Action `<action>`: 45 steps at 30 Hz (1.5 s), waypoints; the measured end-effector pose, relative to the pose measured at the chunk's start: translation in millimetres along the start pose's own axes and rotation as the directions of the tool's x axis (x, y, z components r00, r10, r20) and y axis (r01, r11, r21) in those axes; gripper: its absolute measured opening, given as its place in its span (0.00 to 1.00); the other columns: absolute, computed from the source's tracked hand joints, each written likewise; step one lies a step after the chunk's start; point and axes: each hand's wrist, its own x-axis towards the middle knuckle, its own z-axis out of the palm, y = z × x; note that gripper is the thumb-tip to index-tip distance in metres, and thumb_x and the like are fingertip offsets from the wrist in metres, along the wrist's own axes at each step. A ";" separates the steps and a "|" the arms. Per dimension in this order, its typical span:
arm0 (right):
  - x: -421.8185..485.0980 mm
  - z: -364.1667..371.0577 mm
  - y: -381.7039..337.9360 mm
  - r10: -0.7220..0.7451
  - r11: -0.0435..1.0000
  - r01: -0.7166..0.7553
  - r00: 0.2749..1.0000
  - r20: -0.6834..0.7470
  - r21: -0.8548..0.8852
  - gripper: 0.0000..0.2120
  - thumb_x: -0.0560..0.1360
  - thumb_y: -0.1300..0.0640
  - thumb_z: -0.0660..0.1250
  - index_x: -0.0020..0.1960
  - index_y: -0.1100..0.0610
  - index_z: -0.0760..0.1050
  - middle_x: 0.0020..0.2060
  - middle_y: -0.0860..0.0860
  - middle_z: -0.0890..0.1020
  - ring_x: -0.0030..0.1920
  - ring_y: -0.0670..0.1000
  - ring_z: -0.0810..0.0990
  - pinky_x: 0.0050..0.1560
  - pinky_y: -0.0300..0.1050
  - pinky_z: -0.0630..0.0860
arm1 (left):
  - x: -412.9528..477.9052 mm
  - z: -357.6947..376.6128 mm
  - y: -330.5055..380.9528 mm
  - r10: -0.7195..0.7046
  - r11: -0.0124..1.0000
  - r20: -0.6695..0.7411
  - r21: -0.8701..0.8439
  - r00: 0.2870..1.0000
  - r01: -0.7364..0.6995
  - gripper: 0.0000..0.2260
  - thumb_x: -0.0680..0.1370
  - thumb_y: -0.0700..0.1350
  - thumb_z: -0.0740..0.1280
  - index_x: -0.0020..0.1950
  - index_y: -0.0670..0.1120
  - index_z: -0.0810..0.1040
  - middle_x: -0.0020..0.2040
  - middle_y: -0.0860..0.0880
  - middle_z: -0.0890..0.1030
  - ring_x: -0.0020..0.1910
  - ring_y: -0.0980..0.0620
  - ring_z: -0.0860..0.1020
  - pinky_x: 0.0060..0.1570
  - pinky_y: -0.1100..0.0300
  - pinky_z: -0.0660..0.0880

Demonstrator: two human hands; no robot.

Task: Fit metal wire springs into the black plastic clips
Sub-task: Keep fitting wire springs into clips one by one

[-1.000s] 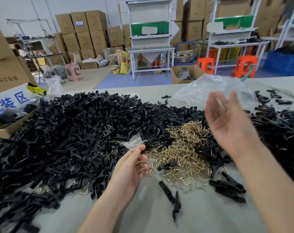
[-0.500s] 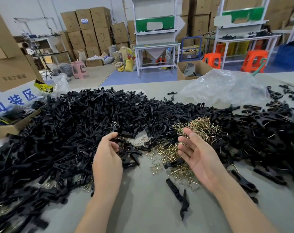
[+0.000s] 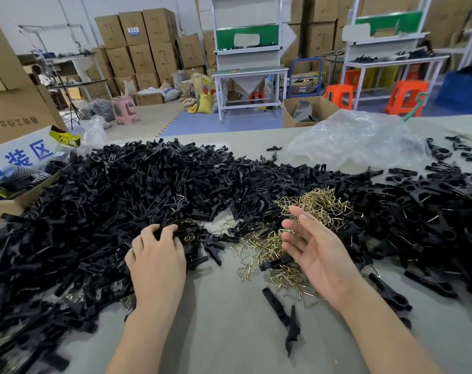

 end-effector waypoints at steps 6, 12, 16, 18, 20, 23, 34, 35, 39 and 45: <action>1.1 -0.6 -0.4 0.003 1.000 -0.003 1.000 0.006 0.002 0.11 0.82 0.56 0.64 0.59 0.51 0.84 0.49 0.55 0.85 0.44 0.51 0.84 0.45 0.43 0.82 | -1.5 -1.7 0.8 0.022 0.998 -0.055 -0.059 0.998 -0.025 0.11 0.80 0.42 0.67 0.61 0.46 0.81 0.59 0.42 0.74 0.59 0.39 0.72 0.61 0.43 0.65; 0.3 0.0 -0.4 0.000 1.000 0.000 1.000 0.008 -0.003 0.11 0.82 0.56 0.64 0.59 0.50 0.84 0.49 0.54 0.85 0.44 0.50 0.84 0.45 0.43 0.82 | -0.8 -8.3 7.4 0.017 0.974 -0.216 -0.218 0.976 -0.065 0.10 0.81 0.43 0.66 0.62 0.44 0.78 0.61 0.42 0.73 0.59 0.40 0.72 0.60 0.44 0.67; 0.1 0.9 -0.9 0.001 1.000 -0.001 1.000 0.001 0.002 0.11 0.81 0.56 0.64 0.58 0.50 0.84 0.49 0.54 0.85 0.44 0.50 0.84 0.45 0.43 0.82 | -5.3 -11.0 15.1 0.226 0.939 -0.159 -0.226 0.961 -0.258 0.10 0.81 0.43 0.65 0.61 0.45 0.78 0.53 0.47 0.80 0.51 0.44 0.77 0.52 0.50 0.70; 0.1 0.7 -1.0 0.005 1.000 -0.005 1.000 -0.002 0.009 0.11 0.81 0.56 0.64 0.58 0.50 0.85 0.49 0.54 0.86 0.44 0.50 0.84 0.45 0.44 0.82 | -11.2 -8.8 16.7 0.287 0.943 -0.094 -0.150 0.953 -0.298 0.09 0.80 0.44 0.66 0.60 0.46 0.79 0.50 0.48 0.81 0.48 0.44 0.79 0.50 0.49 0.71; 0.0 0.2 -1.2 0.005 1.000 -0.005 1.000 0.000 0.016 0.11 0.81 0.56 0.65 0.58 0.50 0.85 0.49 0.54 0.86 0.44 0.50 0.84 0.45 0.44 0.82 | -15.5 -6.9 16.3 0.318 0.946 -0.021 -0.059 0.948 -0.319 0.09 0.79 0.44 0.68 0.58 0.47 0.81 0.47 0.48 0.80 0.45 0.43 0.79 0.48 0.48 0.72; -0.4 0.0 -0.9 0.001 1.000 -0.001 1.000 0.001 0.026 0.11 0.81 0.56 0.65 0.59 0.51 0.84 0.50 0.55 0.85 0.44 0.51 0.84 0.45 0.44 0.82 | -14.7 -7.8 13.7 0.332 0.943 0.057 -0.004 0.942 -0.332 0.10 0.79 0.44 0.69 0.59 0.48 0.82 0.46 0.47 0.79 0.45 0.43 0.79 0.48 0.48 0.72; -27.5 32.2 2.7 -0.129 0.800 0.227 0.969 0.210 -0.555 0.13 0.76 0.45 0.67 0.60 0.41 0.81 0.52 0.44 0.86 0.50 0.46 0.85 0.51 0.39 0.82 | -28.5 -20.0 54.0 0.126 0.253 0.413 -0.893 0.902 0.373 0.12 0.81 0.44 0.66 0.54 0.61 0.84 0.48 0.50 0.86 0.45 0.53 0.83 0.39 0.64 0.78; -29.9 37.4 8.2 -0.124 0.750 0.246 0.964 0.236 -0.614 0.12 0.77 0.46 0.68 0.60 0.39 0.80 0.53 0.41 0.86 0.50 0.44 0.85 0.50 0.38 0.81 | -33.4 -18.1 59.5 0.152 0.179 0.444 -0.891 0.883 0.417 0.12 0.81 0.44 0.66 0.54 0.60 0.84 0.50 0.48 0.86 0.48 0.52 0.84 0.43 0.62 0.79; -31.6 46.6 19.9 -0.111 0.783 0.225 0.968 0.225 -0.581 0.13 0.79 0.58 0.71 0.59 0.41 0.80 0.52 0.40 0.86 0.48 0.45 0.86 0.46 0.35 0.80 | -44.7 -12.7 70.7 0.158 0.126 0.445 -0.894 0.881 0.429 0.11 0.82 0.42 0.65 0.55 0.55 0.85 0.52 0.46 0.86 0.52 0.46 0.84 0.52 0.51 0.81; -28.9 43.0 17.9 -0.095 0.781 0.205 0.973 0.212 -0.590 0.12 0.78 0.58 0.72 0.60 0.48 0.80 0.50 0.44 0.87 0.46 0.46 0.86 0.48 0.39 0.81 | -46.6 -16.3 72.0 0.153 0.191 0.371 -0.921 0.916 0.340 0.11 0.82 0.42 0.65 0.53 0.56 0.84 0.49 0.50 0.87 0.48 0.50 0.85 0.46 0.59 0.81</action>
